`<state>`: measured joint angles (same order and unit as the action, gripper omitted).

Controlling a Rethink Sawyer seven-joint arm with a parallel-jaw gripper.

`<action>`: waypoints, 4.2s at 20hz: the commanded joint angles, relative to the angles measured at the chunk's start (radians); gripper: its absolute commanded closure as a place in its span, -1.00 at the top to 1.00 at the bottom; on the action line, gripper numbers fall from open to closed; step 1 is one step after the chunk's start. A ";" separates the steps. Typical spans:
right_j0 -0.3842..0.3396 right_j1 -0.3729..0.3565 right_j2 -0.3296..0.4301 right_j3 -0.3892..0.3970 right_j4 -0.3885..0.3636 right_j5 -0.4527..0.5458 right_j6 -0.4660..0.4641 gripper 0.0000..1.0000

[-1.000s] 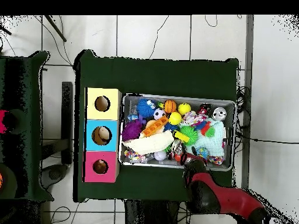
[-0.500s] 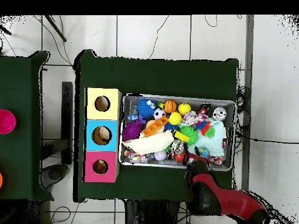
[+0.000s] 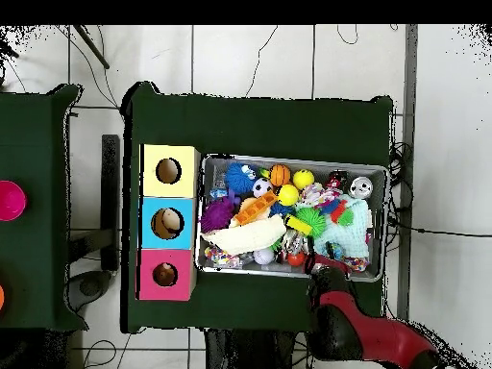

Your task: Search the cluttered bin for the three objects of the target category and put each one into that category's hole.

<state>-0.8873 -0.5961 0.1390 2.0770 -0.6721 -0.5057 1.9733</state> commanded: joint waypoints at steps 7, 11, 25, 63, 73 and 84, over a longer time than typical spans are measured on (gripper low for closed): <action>-0.057 0.079 0.001 -0.148 -0.095 -0.075 0.093 1.00; -0.076 0.119 0.003 -0.173 -0.115 -0.089 0.090 1.00; -0.149 0.166 0.032 -0.219 -0.203 -0.067 0.105 1.00; -0.028 0.362 0.007 -0.301 -0.095 -0.125 0.139 1.00; -0.018 0.363 0.001 -0.302 -0.088 -0.125 0.142 1.00; -0.017 0.364 -0.015 -0.302 -0.068 -0.119 0.138 1.00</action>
<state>-0.9199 -0.2881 0.1151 1.8884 -0.7982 -0.6845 1.9733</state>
